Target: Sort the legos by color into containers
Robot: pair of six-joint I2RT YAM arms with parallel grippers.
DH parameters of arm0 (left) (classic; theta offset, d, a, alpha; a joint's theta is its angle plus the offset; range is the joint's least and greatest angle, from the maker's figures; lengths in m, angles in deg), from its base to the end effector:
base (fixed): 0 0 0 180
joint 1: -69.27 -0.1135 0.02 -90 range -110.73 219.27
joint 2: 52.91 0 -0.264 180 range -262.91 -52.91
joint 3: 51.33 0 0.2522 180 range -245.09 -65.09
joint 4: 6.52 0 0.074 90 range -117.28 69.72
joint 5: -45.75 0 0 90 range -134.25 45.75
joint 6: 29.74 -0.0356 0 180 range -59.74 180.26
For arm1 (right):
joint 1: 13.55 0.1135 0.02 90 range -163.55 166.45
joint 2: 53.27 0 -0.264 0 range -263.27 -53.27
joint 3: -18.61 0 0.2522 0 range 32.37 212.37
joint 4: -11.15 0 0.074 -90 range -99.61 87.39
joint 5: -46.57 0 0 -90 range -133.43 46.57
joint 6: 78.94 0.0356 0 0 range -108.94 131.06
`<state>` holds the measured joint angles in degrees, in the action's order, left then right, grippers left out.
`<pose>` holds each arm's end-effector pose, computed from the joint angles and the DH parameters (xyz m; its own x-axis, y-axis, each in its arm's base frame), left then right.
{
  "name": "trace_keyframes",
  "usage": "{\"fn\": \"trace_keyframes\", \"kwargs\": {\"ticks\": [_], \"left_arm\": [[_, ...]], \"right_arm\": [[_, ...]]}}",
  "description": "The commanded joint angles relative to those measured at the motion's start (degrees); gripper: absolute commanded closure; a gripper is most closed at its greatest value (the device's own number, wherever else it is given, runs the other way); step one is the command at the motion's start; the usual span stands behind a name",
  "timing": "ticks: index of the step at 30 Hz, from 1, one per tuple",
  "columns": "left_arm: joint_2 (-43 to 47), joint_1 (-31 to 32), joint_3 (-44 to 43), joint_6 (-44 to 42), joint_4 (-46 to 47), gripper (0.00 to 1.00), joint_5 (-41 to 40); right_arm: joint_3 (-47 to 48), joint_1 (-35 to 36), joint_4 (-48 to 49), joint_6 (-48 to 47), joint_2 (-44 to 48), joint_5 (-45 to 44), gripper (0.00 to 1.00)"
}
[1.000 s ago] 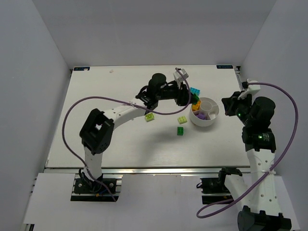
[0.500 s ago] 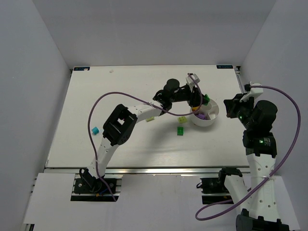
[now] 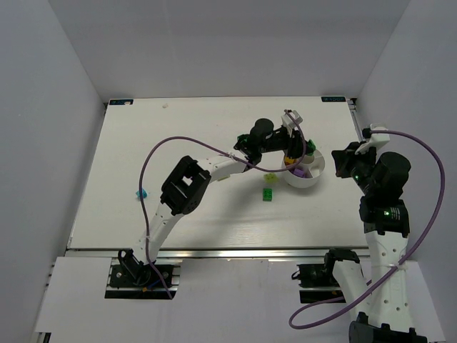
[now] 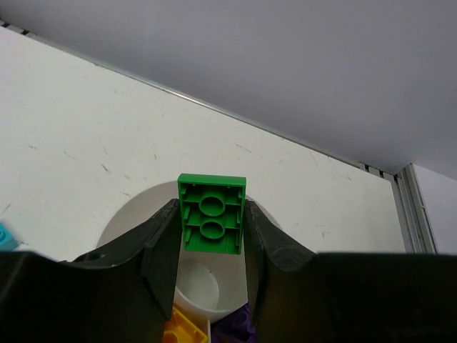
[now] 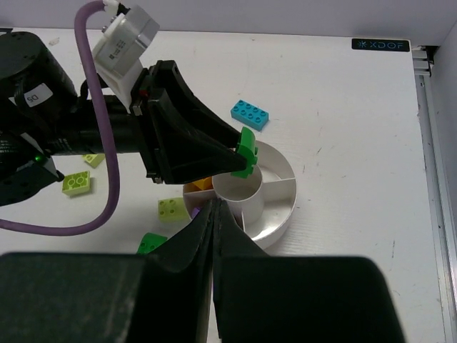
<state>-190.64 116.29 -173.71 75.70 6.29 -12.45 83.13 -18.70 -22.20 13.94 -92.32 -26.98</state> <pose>0.3699 -0.4245 0.2197 -0.2902 -0.0205 -0.9567 0.9372 0.1959 -0.2885 0.1501 -0.0034 0.3734 -0.1461 0.0615 -0.9874 -0.1862 0.9785 0.0885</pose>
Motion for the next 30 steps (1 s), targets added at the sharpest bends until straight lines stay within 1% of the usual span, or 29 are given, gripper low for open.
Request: {"fn": "trace_keyframes", "kwargs": {"ticks": [1, 3, 4, 5, 6, 7, 9, 10, 12, 13, 14, 16, 18, 19, 21, 22, 23, 24, 25, 26, 27, 28, 29, 30], "left_arm": [[1.2, 0.3, -0.9, -0.6, -1.3, 0.82, -0.9], [1.4, 0.3, -0.8, -0.5, -2.1, 0.78, -1.2], [1.4, 0.3, -0.7, -0.6, -2.4, 0.7, -1.5], [1.5, 0.3, -0.5, -0.8, -2.6, 0.65, -1.5], [1.9, 0.3, -0.1, -0.9, -2.5, 0.59, -1.6], [2.3, 0.3, 0.2, -0.9, -2.5, 0.51, -2.0], [2.7, 0.8, 0.6, -1.1, -2.7, 0.45, -2.3], [3.3, 0.8, 0.7, -1.2, -2.7, 0.39, -2.5], [3.7, 0.8, 0.4, -1.5, -3.2, 0.38, -2.4], [4.2, 0.8, 0.3, -1.6, -3.4, 0.37, -2.3], [4.4, 0.8, -0.1, -1.7, -4.1, 0.36, -2.3], [5.0, 0.8, 0.2, -1.6, -3.9, 0.36, -2.0], [6.9, 0.8, 1.7, -1.3, -2.7, 0.36, -2.0], [7.9, 0.8, 2.9, -0.5, -1.5, 0.37, -2.0], [12.6, 0.0, 5.8, 0.5, 2.5, 0.44, -3.2], [14.4, -0.9, 8.8, 1.9, 3.7, 0.5, -3.8], [18.5, -0.9, 10.5, 2.2, 4.5, 0.58, -4.5], [21.0, -1.6, 12.2, 2.3, 4.1, 0.72, -7.5], [23.5, -2.1, 15.5, 1.1, 2.9, 0.81, -9.8], [26.0, -2.8, 16.8, 0.6, -1.3, 0.87, -12.4], [30.5, -2.8, 18.1, 0.3, -3.7, 0.97, -16.8], [32.8, -4.2, 19.5, 0.1, -6.6, 1.0, -18.9], [34.5, -4.7, 21.2, 0.3, -13.8, 1.0, -21.3], [37.9, -5.3, 21.3, 0.6, -18.3, 1.0, -23.8]], "right_arm": [[0.0, -0.2, 1.5, 0.2, 0.6, -0.3, 0.98], [0.0, -0.2, 1.4, 0.2, 0.6, -0.3, 0.96], [0.0, -0.2, 1.4, 0.2, 0.6, -0.3, 0.91], [0.0, -0.2, 1.4, 0.2, 0.6, -0.3, 0.88], [0.0, -0.3, 1.5, 0.0, 0.6, -0.2, 0.83], [-0.2, -0.1, 1.5, 0.0, 0.6, 0.0, 0.72], [-0.4, -0.3, 1.7, -0.5, 0.6, 0.4, 0.64], [-0.6, -0.3, 1.6, -0.9, 0.6, 1.1, 0.55], [-0.7, -0.2, 1.6, -2.0, 0.6, 2.1, 0.49], [-0.7, -0.3, 1.4, -2.3, 0.5, 3.1, 0.42], [-0.8, -0.3, 1.6, -2.6, 0.4, 3.6, 0.39], [-0.8, -0.2, 1.3, -4.4, 0.2, 5.8, 0.36], [-0.7, -0.3, 0.9, -5.8, 0.2, 7.8, 0.34], [-0.6, -0.3, 0.1, -8.6, 0.2, 11.2, 0.34], [-0.6, -0.2, -1.3, -13.1, 0.2, 16.0, 0.36], [-0.8, -0.2, -2.9, -18.0, 0.0, 21.8, 0.4], [-0.8, -0.2, -4.3, -21.3, -0.3, 25.5, 0.42], [-0.6, -0.2, -6.3, -25.4, -0.8, 29.6, 0.45], [-0.4, 0.0, -12.9, -36.2, -2.2, 38.1, 0.49], [-0.3, 0.0, -17.4, -43.2, -3.0, 42.2, 0.49], [-0.2, 0.3, -21.8, -50.2, -5.1, 45.2, 0.48], [-0.3, 0.5, -26.7, -57.6, -6.6, 49.3, 0.42], [-0.4, 1.0, -32.8, -67.0, -8.2, 49.5, 0.37], [-0.8, 1.4, -32.5, -67.3, -11.0, 48.1, 0.33]]}}
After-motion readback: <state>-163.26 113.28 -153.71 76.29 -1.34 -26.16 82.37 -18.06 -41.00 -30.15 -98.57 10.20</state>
